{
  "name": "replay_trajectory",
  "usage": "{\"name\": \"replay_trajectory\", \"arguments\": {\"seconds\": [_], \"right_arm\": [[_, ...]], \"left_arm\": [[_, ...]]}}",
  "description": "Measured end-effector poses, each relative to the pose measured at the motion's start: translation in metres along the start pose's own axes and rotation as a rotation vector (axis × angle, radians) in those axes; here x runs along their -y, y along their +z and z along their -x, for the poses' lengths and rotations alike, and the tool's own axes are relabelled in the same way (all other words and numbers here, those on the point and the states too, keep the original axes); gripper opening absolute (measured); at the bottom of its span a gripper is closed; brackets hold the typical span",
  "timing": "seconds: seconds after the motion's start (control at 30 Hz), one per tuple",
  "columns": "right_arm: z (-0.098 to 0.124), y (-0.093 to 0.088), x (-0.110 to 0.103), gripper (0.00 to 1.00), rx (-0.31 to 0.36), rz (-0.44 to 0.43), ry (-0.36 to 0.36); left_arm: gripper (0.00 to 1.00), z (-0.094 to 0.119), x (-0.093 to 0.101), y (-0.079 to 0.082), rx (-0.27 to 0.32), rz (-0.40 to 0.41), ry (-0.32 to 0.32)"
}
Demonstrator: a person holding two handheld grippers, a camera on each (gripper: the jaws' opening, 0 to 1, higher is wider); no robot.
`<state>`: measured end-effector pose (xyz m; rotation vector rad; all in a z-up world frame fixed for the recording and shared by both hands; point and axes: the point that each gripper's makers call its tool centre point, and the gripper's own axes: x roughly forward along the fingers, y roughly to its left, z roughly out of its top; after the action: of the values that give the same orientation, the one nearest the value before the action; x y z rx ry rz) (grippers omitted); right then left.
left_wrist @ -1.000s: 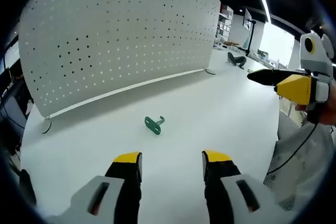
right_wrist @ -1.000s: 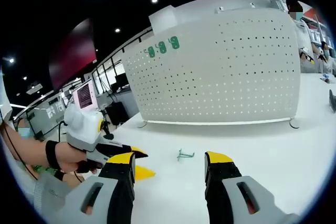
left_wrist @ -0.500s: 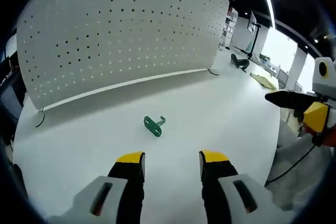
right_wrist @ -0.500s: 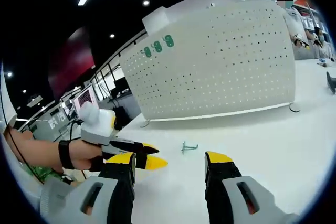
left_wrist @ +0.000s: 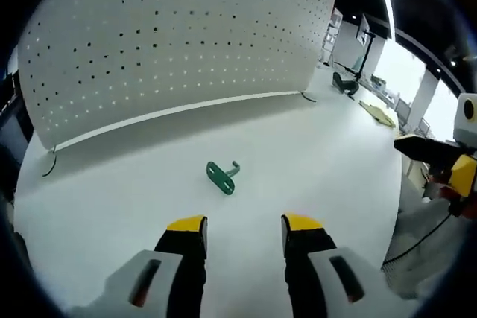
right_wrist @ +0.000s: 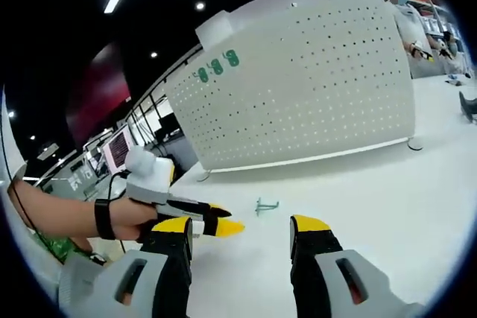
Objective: Insert the hook assembly into the mounting plate slot until the hook locks in place.
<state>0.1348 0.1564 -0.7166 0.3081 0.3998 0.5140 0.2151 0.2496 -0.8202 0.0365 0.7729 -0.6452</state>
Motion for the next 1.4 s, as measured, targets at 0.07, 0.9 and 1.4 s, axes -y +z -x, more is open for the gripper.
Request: {"name": "replay_trajectory", "arguments": {"seconds": [0.07,0.9,1.4], "right_arm": [[0.000,0.001,-0.001,0.54,0.007,0.006,0.001],[0.005,-0.001,0.005,0.54,0.006,-0.025,-0.002],[0.006,-0.003,0.003,0.54,-0.009,-0.011,0.005]], "left_arm": [[0.41,-0.002,0.000,0.003,0.003,0.005,0.000],[0.31,-0.034,-0.004,0.014,-0.022,0.055,0.017],[0.24,-0.047,-0.014,0.021,-0.034,0.035,0.049]]}}
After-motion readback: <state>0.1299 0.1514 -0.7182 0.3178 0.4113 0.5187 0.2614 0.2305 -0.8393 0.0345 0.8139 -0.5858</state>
